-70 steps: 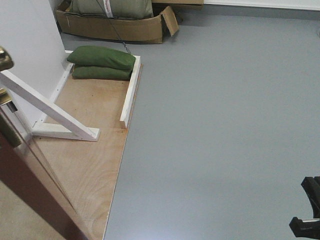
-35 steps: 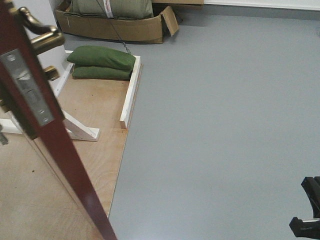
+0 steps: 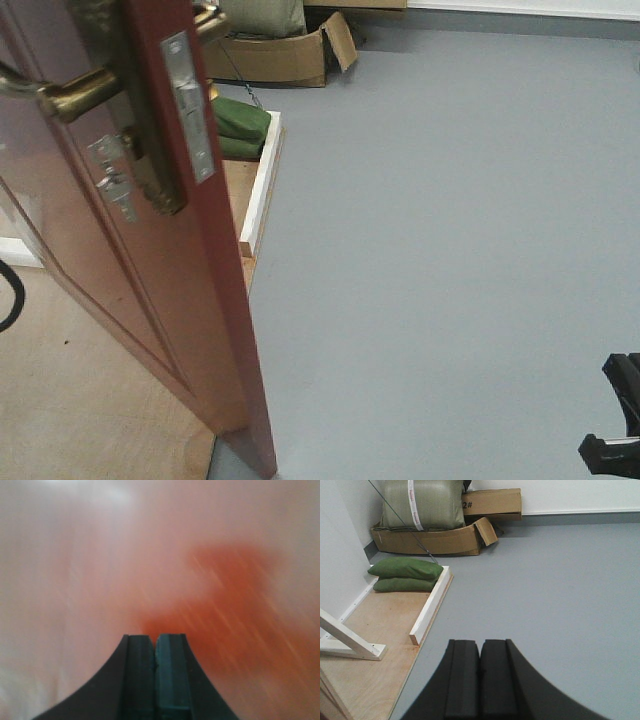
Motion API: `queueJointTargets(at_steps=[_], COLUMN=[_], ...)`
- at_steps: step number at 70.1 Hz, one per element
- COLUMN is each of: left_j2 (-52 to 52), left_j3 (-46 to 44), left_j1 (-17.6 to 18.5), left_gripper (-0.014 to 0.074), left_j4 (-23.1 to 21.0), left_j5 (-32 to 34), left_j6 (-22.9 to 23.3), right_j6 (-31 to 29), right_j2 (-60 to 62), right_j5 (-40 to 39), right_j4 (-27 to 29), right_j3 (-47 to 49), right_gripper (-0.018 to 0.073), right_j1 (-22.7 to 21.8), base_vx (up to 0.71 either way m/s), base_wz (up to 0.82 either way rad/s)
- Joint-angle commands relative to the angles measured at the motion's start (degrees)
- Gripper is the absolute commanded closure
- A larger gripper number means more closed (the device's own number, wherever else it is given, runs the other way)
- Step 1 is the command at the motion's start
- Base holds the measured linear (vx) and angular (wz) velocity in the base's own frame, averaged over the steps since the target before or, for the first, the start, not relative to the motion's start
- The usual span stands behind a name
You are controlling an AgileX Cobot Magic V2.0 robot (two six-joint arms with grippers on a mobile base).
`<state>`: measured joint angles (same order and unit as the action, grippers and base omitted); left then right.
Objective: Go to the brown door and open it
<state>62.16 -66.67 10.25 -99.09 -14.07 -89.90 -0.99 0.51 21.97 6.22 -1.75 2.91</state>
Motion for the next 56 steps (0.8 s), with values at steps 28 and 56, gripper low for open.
queueJointTargets(at_steps=[28,56], left_j2=[1.91,1.91], left_j3=[-1.46,-1.46], left_j1=[1.09,1.09], left_gripper=[0.058,0.058], left_j4=[-5.89,-5.89], left_j5=[-6.68,-6.68], left_j6=[0.29,0.29], right_j6=[-0.63,-0.63], right_j2=[0.89,0.89], right_j5=[-4.59,-4.59], right_j4=[-0.3,-0.3], right_j3=[-0.11,-0.11], right_gripper=[0.0559,0.0559], right_j1=[-0.05,-0.05], base_vx=[0.0,0.0], base_wz=[0.0,0.0])
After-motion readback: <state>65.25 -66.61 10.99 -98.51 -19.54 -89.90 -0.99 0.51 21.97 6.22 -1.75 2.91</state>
